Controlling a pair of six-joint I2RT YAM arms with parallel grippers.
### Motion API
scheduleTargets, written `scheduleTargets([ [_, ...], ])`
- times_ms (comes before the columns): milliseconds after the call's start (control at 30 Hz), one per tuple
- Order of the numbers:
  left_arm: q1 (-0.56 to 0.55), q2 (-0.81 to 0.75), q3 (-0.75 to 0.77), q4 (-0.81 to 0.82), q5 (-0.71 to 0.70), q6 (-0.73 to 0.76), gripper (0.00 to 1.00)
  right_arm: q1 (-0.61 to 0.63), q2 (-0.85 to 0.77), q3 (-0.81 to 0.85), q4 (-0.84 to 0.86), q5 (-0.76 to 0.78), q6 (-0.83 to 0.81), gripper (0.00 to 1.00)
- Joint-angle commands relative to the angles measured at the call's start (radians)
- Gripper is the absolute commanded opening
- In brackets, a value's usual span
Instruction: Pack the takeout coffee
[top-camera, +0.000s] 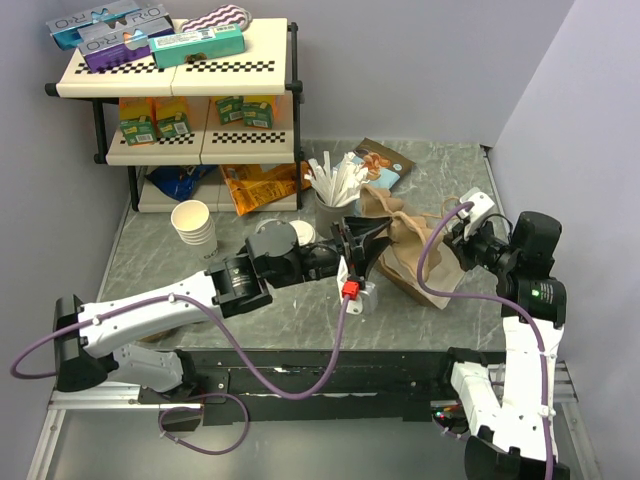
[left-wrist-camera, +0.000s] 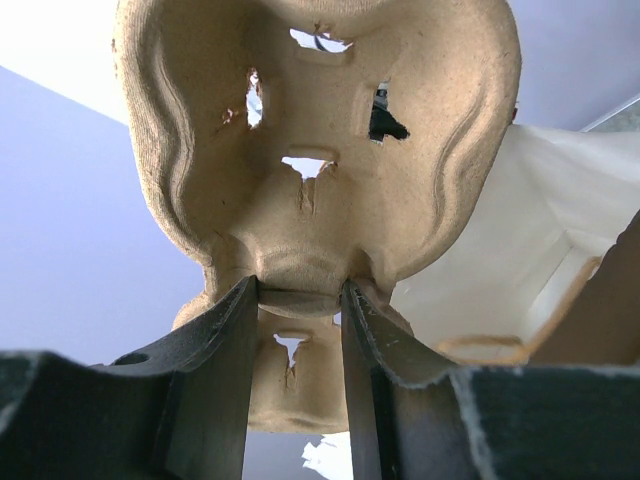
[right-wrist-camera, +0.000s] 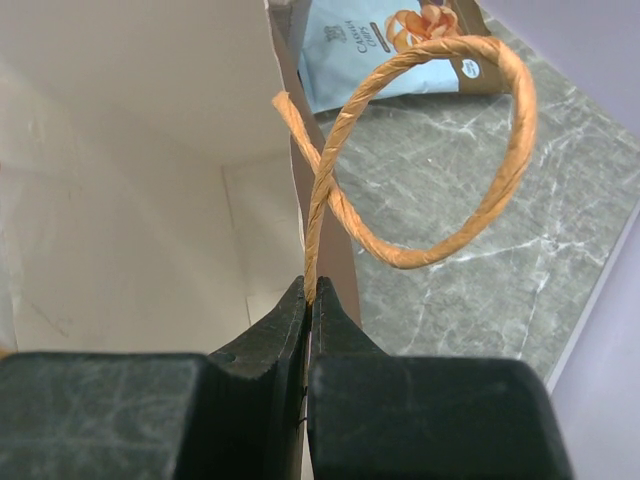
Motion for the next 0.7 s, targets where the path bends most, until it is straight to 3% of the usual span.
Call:
scheduleTargets([
  [0,0.003,0.033,-0.021,0.114,0.030,0.013,0.01,0.007,0.004,0.018,0.027,-0.052,0.011,0.00],
  [400,0.005,0.097,-0.039,0.055,0.103,-0.006,0.01,0.007,0.006,0.052,0.030,-0.062,0.042,0.00],
  [667,0.009,0.204,0.131,-0.232,0.159,0.022,0.01,0.010,-0.005,0.098,-0.002,-0.058,0.008,0.00],
])
